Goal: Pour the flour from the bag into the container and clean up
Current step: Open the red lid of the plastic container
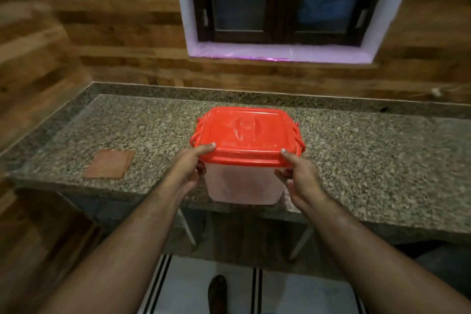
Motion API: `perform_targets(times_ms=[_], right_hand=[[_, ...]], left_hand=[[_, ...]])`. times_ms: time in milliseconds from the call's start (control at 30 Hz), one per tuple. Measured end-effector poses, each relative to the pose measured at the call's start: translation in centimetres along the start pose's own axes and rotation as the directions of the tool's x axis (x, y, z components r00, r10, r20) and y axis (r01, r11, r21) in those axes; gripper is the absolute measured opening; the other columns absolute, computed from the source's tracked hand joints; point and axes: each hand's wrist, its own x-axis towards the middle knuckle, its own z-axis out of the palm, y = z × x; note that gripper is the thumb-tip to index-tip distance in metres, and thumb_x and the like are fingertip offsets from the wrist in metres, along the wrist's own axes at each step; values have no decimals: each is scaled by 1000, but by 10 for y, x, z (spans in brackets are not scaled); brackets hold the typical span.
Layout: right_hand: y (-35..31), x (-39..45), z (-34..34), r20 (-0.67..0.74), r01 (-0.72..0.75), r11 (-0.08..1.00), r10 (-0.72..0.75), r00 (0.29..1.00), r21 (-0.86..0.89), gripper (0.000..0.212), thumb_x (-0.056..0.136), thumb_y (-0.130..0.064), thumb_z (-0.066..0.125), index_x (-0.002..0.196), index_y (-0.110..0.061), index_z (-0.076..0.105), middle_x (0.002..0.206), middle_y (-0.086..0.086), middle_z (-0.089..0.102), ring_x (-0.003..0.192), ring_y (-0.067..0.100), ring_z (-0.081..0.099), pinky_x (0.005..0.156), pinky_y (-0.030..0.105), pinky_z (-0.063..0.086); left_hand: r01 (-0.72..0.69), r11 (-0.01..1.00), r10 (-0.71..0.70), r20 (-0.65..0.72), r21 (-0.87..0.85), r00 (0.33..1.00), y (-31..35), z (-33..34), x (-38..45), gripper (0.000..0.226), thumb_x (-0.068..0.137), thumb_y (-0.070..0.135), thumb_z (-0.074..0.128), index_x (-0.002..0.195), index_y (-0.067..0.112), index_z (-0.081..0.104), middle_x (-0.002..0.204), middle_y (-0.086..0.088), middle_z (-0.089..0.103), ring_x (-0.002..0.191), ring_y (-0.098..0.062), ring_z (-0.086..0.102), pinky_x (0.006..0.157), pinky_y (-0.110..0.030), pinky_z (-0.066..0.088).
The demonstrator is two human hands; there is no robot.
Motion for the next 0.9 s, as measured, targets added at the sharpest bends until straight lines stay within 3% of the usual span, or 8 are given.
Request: perform_targets(times_ms=[200,267,367,467,567,633,767,900], right_hand=[[8,72,23,-26,15,999,-16,1000,-45,33,95,-16,75,126,-7,66,115,12,75,103,23,70,95,43,59],[10,88,27,-28,13,996,-15,999,-85,38,93,-22,78,125,-6,67,106,11,73,91,20,69,88,42,59],[7,101,24,-46,27,945,-45,998,-325,42,80,-46,88,98,-13,68,80,4,67,67,20,62,73,44,58],[3,107,10,-98,118,772,-227,969,-624,62,74,-72,82,78,-16,57,66,3,61,59,24,56,62,44,55],[-7,114,-3,-190,134,648,-404,895,-749,78,79,-90,60,77,-12,57,70,9,67,68,40,65,69,57,62],[-18,125,-5,-191,178,644,-461,867,-744,72,85,-87,55,83,-16,60,78,13,70,75,44,67,68,61,61],[-41,151,14,-105,196,652,-392,914,-732,50,94,-70,58,85,-22,71,79,2,73,73,29,71,62,46,63],[-49,167,17,-40,181,506,-396,917,-843,42,93,-58,67,76,-21,69,70,1,73,71,28,73,70,53,65]], left_hand=[[-12,999,10,35,42,999,11,10,77,15,85,8,82,81,14,69,59,7,66,43,-3,51,39,-18,34],[-23,998,19,61,62,998,20,12,88,14,88,7,80,83,12,68,58,8,69,46,-5,56,39,-16,37],[-68,986,53,99,152,994,29,6,100,14,94,13,77,85,12,67,59,8,68,48,-5,59,43,-16,42],[-236,776,234,81,585,969,27,-17,114,36,94,46,79,84,16,60,71,5,62,62,-13,54,56,-29,41],[-304,637,422,10,709,906,36,-29,127,41,99,53,70,88,14,59,79,1,61,68,-15,53,59,-28,37],[-326,656,437,10,680,900,49,-29,141,38,102,53,65,95,16,66,87,0,68,76,-14,61,64,-28,41],[-241,714,265,65,657,962,59,-23,178,68,93,76,56,86,10,73,83,-16,75,73,-29,72,68,-45,57],[-300,613,359,80,731,930,56,-18,183,61,90,69,52,74,12,66,72,-8,70,68,-30,68,68,-54,59]])
